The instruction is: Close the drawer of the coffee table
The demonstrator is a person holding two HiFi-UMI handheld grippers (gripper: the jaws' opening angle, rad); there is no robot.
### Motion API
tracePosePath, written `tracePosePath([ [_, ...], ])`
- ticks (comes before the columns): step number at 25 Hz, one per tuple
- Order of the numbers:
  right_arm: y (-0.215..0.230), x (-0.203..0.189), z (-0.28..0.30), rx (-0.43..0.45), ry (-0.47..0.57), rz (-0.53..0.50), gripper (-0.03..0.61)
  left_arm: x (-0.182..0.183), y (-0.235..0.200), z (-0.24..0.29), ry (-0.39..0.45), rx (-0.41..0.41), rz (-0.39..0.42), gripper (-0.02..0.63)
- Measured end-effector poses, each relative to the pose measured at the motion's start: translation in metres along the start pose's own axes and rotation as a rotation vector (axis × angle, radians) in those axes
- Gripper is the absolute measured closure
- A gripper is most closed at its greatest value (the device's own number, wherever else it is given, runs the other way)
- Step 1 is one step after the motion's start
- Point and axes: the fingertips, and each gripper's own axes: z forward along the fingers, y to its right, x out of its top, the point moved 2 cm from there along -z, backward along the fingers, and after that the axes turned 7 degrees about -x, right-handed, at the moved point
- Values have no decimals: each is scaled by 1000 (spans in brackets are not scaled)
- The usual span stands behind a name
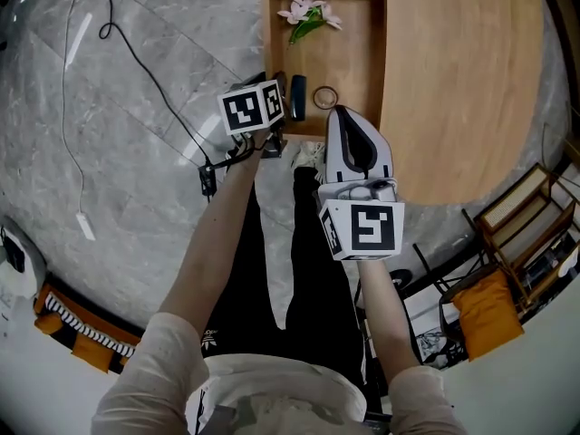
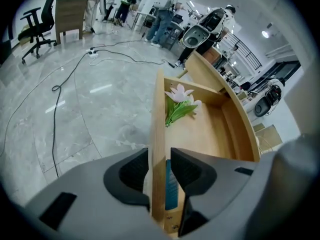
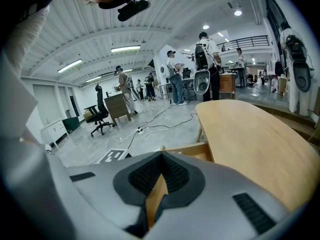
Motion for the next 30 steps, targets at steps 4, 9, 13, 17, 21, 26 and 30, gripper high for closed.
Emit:
tracePosePath([
  [4, 4, -4, 1, 5, -12, -5, 572, -2, -2, 5, -34, 33, 47, 531],
  [9, 9, -7, 3, 3, -19, 2, 572, -2, -2, 5, -33, 40, 59, 534],
  [13, 9, -4, 5, 8, -21, 0, 572, -2, -2, 4, -41, 39, 64, 535],
  [17, 10, -1, 7, 12, -18, 6, 572, 0, 0, 2, -59, 31, 78, 535],
  [21, 9, 4, 6, 26, -12, 4, 572, 5, 10, -12, -37, 36, 107, 534],
  [26, 8, 18, 5, 34, 6, 16, 572, 13, 32, -29, -40, 64, 154, 529],
  [30, 4, 23, 7, 36, 13, 17, 572, 13, 35, -31, -46, 68, 152, 528],
])
